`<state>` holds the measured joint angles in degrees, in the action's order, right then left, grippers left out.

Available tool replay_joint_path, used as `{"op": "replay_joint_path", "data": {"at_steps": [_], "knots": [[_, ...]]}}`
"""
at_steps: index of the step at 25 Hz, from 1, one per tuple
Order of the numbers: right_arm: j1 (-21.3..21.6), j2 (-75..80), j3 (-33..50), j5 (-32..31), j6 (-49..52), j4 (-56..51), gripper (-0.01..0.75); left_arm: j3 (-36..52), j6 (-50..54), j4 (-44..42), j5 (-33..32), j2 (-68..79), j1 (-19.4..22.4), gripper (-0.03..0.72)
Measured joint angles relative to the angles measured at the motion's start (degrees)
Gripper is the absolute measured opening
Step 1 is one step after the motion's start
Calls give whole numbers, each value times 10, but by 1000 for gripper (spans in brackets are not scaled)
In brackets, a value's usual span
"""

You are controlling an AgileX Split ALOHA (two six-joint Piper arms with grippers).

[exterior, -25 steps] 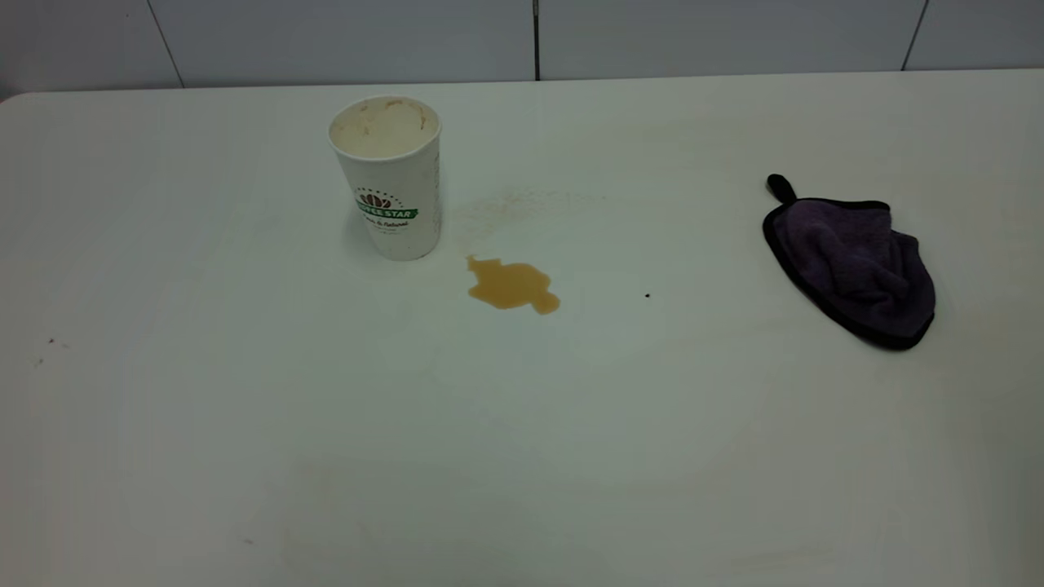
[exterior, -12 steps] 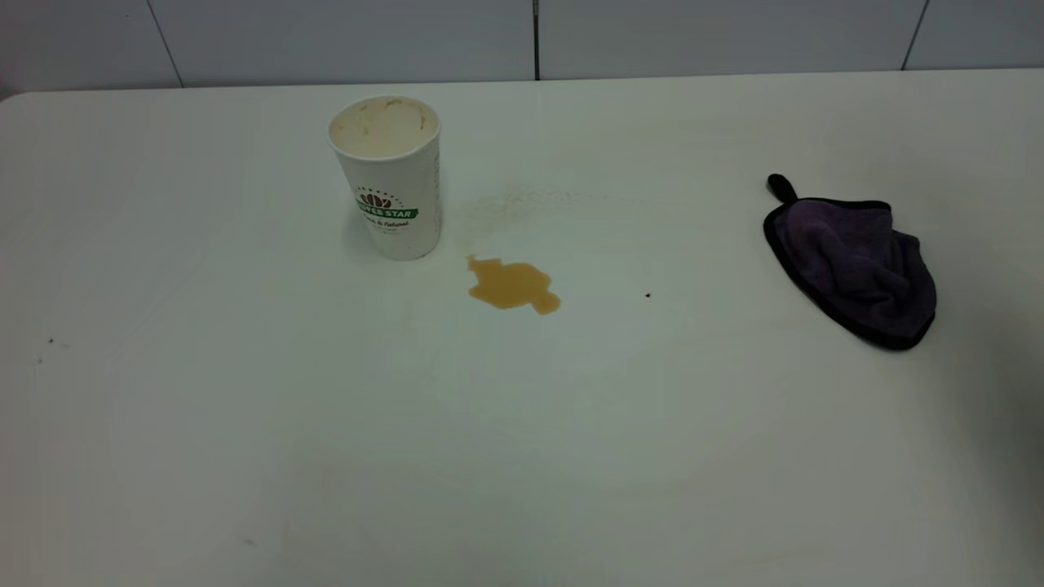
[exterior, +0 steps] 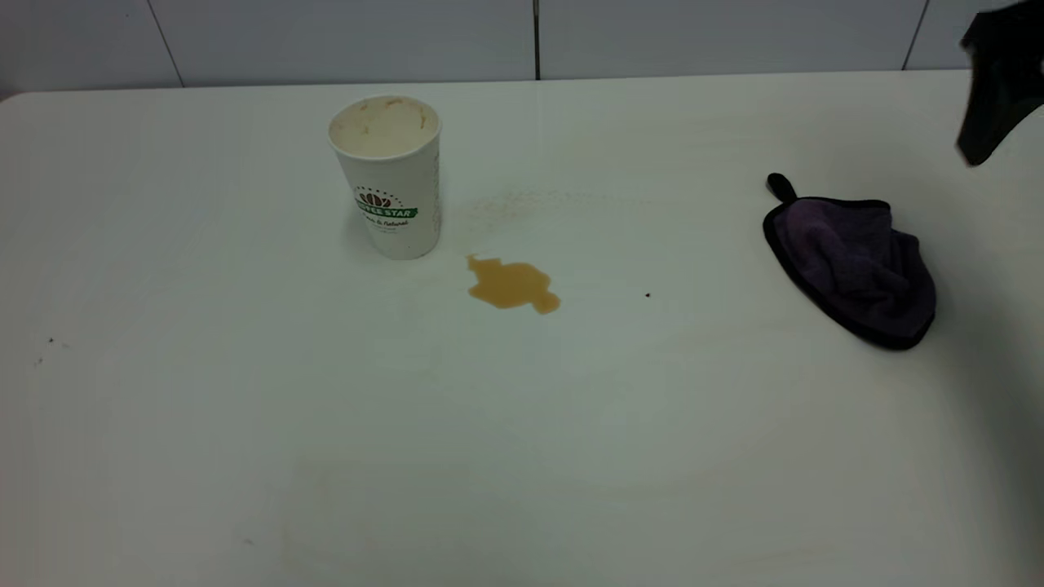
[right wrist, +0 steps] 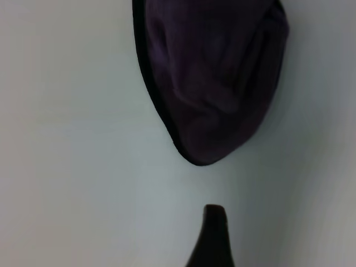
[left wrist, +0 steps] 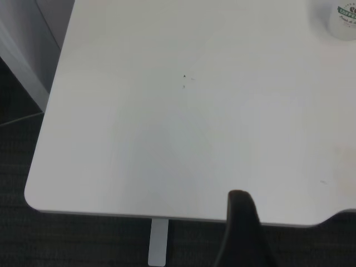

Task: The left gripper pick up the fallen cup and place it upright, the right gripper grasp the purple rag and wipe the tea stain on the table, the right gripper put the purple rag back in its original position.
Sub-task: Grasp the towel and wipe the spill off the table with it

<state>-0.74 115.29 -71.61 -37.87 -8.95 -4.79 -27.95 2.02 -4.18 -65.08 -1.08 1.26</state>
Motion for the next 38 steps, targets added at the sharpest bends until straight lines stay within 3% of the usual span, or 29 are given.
{"op": "replay_joint_path", "data": {"at_steps": [10,24,29,35,38], "knots": [[-13,153,-95,45,0,-12,722,0,0,0,0,0,0,545],[-25,270,-179,51,-11,-43,683,0,0,0,0,0,0,545],[-25,284,-183,55,-11,-44,513,0,0,0,0,0,0,545],[-38,285,-184,67,-19,-60,110,0,0,0,0,0,0,545],[-67,285,-185,77,-22,-60,96,0,0,0,0,0,0,545]]}}
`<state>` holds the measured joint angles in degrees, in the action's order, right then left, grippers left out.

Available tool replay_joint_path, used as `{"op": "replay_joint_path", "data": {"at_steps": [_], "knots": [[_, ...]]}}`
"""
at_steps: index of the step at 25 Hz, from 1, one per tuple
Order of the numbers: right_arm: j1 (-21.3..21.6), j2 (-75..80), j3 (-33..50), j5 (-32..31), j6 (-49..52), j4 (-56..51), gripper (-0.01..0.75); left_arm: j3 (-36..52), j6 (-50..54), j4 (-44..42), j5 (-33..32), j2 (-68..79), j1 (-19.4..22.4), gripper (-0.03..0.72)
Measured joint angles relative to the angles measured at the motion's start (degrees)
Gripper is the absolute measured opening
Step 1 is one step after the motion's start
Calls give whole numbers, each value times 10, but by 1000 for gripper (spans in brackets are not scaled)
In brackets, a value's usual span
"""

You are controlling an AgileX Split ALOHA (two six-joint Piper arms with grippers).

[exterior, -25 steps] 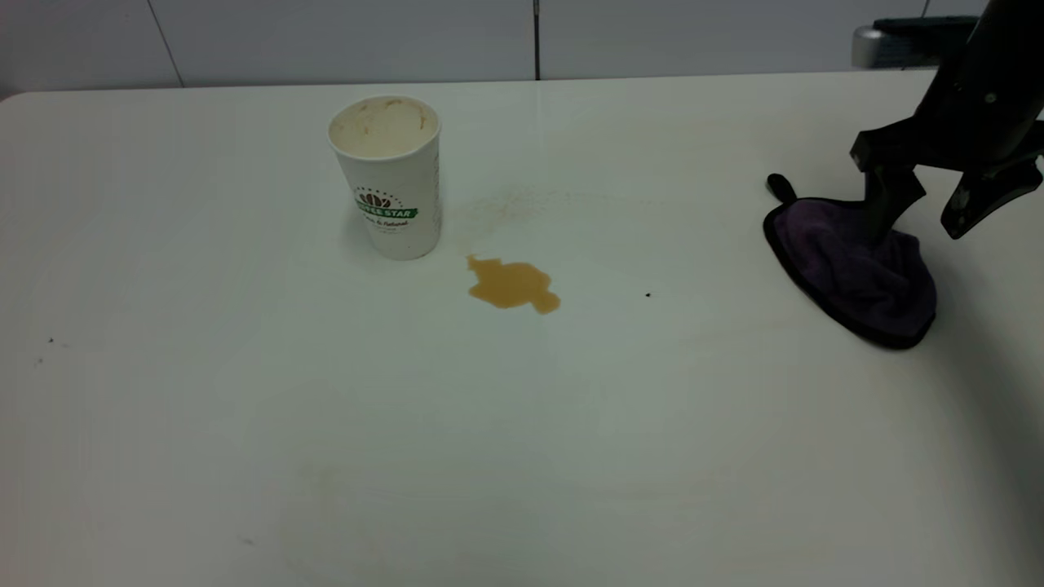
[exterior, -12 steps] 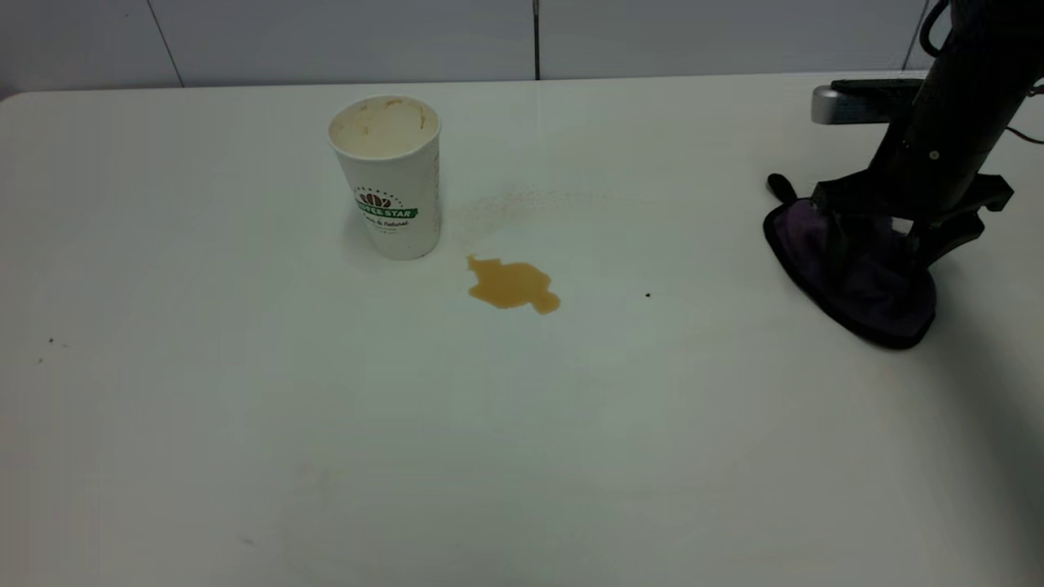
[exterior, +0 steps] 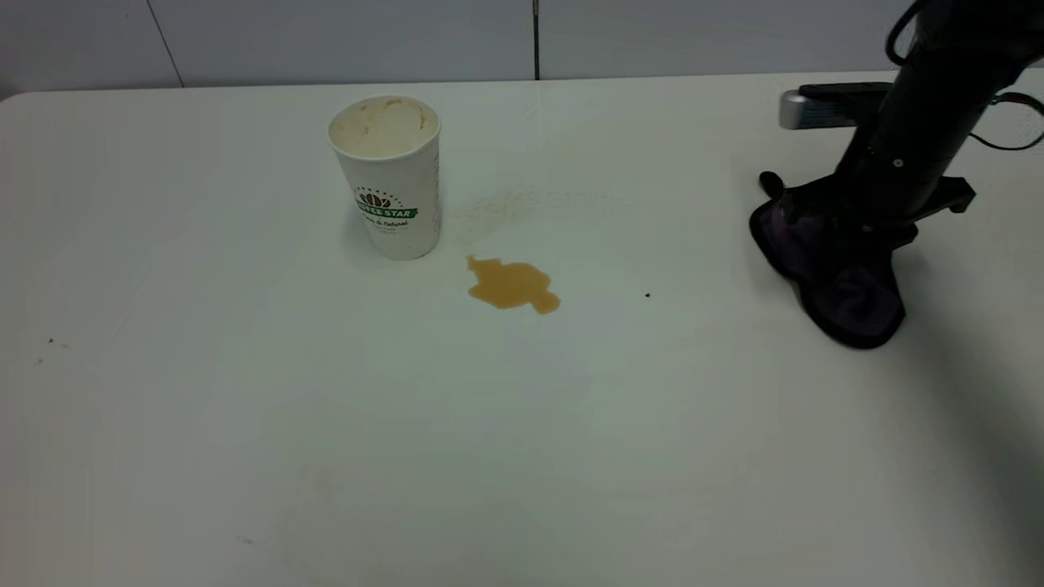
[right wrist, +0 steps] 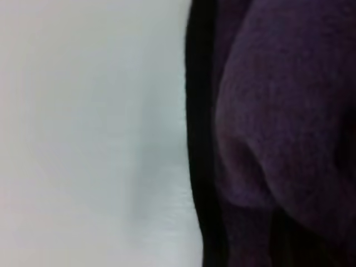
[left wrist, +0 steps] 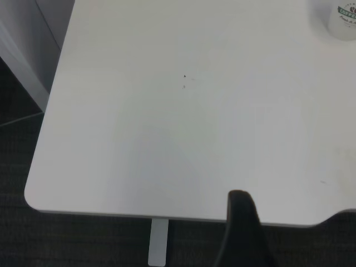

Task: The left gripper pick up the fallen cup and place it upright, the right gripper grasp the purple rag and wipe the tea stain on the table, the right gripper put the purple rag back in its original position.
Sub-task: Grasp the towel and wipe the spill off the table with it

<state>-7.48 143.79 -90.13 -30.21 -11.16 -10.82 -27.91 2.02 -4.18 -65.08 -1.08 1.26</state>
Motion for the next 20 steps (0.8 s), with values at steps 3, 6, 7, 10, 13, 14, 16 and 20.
{"op": "replay_joint_path", "data": {"at_steps": [3,6,7,10,13,14,16,20], "knots": [[-46,0,0,5,0,-9,96,0,0,0,0,0,0,545],[-92,1,-2,6,6,-24,96,0,0,0,0,0,0,545],[-109,3,-5,5,11,-28,96,0,0,0,0,0,0,545],[-155,6,-19,2,33,-33,96,0,0,0,0,0,0,545],[-188,9,-41,4,54,-37,96,0,0,0,0,0,0,545],[-194,11,-54,5,64,-38,96,0,0,0,0,0,0,545],[-198,11,-71,5,76,-41,96,0,0,0,0,0,0,545],[-197,11,-103,5,90,-59,96,0,0,0,0,0,0,545]]}}
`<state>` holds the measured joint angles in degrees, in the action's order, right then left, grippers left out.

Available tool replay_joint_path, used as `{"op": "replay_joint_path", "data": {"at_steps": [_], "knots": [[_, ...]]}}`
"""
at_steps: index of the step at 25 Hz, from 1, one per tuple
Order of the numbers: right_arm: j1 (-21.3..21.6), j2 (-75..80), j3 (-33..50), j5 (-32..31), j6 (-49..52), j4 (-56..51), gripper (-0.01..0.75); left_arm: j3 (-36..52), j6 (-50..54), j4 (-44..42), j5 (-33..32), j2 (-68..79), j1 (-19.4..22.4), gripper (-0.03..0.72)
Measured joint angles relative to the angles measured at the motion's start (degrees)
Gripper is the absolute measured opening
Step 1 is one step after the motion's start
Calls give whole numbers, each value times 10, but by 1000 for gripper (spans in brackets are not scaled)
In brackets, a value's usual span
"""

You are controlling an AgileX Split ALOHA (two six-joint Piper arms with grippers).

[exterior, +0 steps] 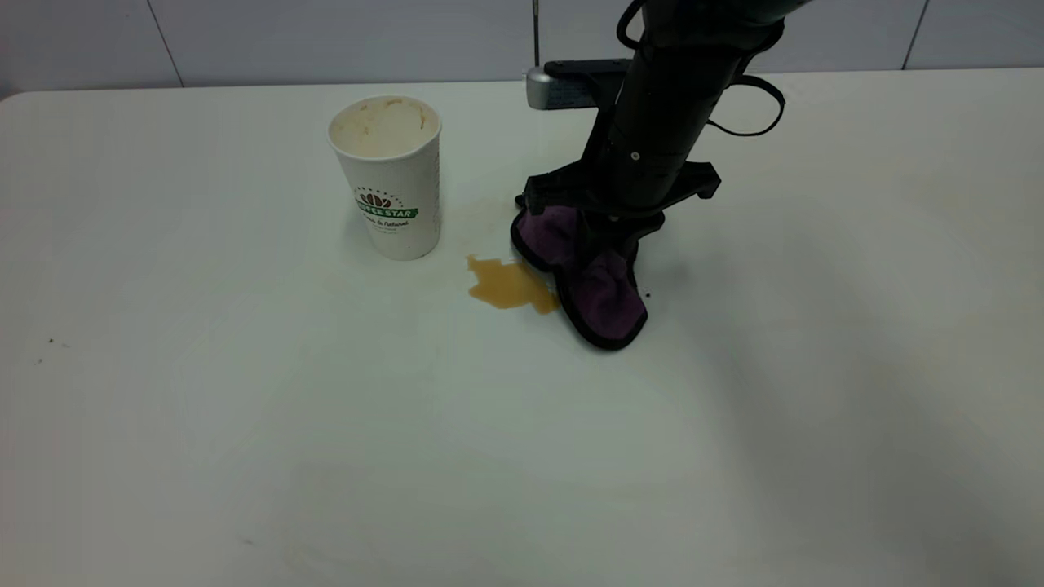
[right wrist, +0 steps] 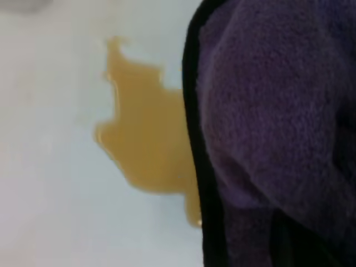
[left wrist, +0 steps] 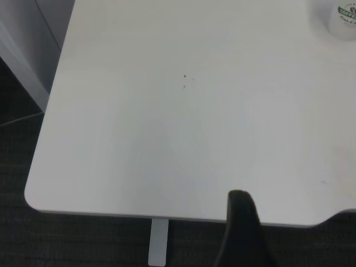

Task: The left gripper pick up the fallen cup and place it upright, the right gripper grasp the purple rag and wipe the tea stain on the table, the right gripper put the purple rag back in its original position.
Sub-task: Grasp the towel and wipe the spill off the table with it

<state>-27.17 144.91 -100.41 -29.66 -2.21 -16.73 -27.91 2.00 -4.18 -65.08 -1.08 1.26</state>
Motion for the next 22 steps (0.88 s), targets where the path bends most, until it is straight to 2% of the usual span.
{"op": "replay_joint_path", "data": {"at_steps": [9,22], "knots": [[-8,10,-15,22,-1,-82,96,0,0,0,0,0,0,545],[-68,40,-15,35,-18,-124,96,0,0,0,0,0,0,545]]}}
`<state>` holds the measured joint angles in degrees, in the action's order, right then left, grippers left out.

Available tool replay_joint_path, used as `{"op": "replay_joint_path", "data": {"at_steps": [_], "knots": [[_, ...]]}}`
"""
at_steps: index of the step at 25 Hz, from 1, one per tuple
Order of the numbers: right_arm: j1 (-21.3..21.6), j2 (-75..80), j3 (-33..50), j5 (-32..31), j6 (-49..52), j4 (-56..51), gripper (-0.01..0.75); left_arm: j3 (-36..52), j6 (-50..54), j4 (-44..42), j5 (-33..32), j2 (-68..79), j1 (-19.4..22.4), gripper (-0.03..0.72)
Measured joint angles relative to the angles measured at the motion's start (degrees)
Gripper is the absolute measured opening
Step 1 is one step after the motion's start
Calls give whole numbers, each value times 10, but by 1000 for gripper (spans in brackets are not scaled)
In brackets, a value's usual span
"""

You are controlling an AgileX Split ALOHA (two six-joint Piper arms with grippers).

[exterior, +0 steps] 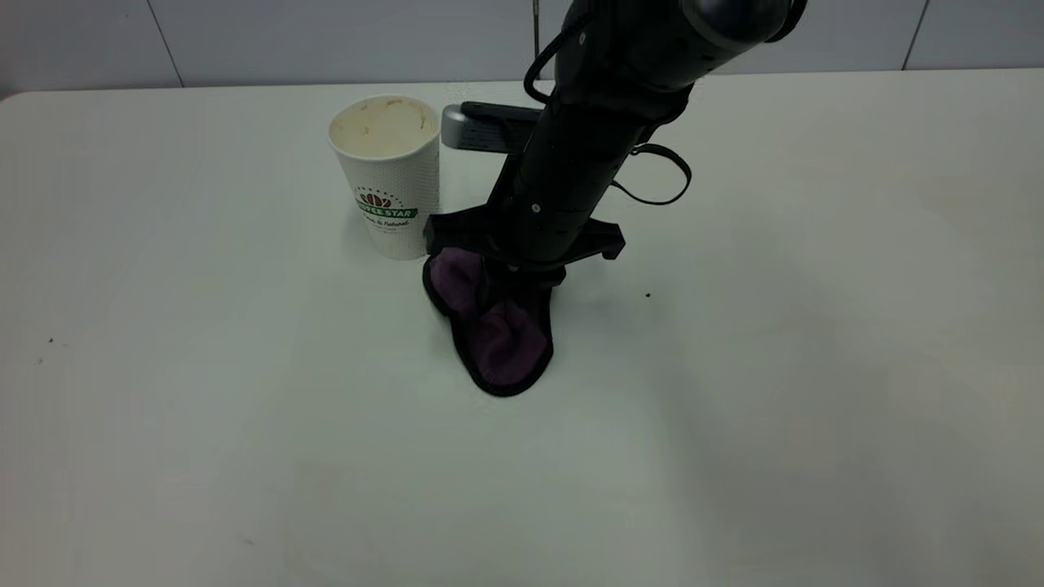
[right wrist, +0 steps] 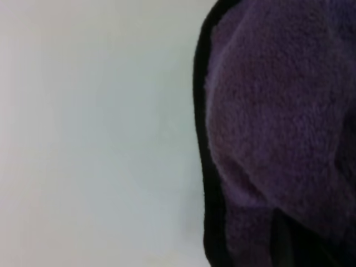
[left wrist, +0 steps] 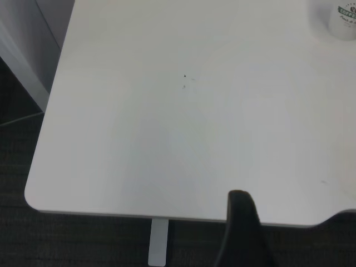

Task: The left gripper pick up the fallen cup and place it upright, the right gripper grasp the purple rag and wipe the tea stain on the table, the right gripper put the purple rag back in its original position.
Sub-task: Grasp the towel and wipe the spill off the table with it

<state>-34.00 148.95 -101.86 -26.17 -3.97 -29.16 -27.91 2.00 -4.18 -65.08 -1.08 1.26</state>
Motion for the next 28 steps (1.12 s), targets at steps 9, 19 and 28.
{"op": "replay_joint_path", "data": {"at_steps": [9,19,28], "knots": [[-2,20,-1,54,-6,-5,120,0,0,0,0,0,0,545],[34,34,-10,119,-7,20,127,0,0,0,0,0,0,545],[114,31,-16,52,-7,35,127,0,0,0,0,0,0,545]]}}
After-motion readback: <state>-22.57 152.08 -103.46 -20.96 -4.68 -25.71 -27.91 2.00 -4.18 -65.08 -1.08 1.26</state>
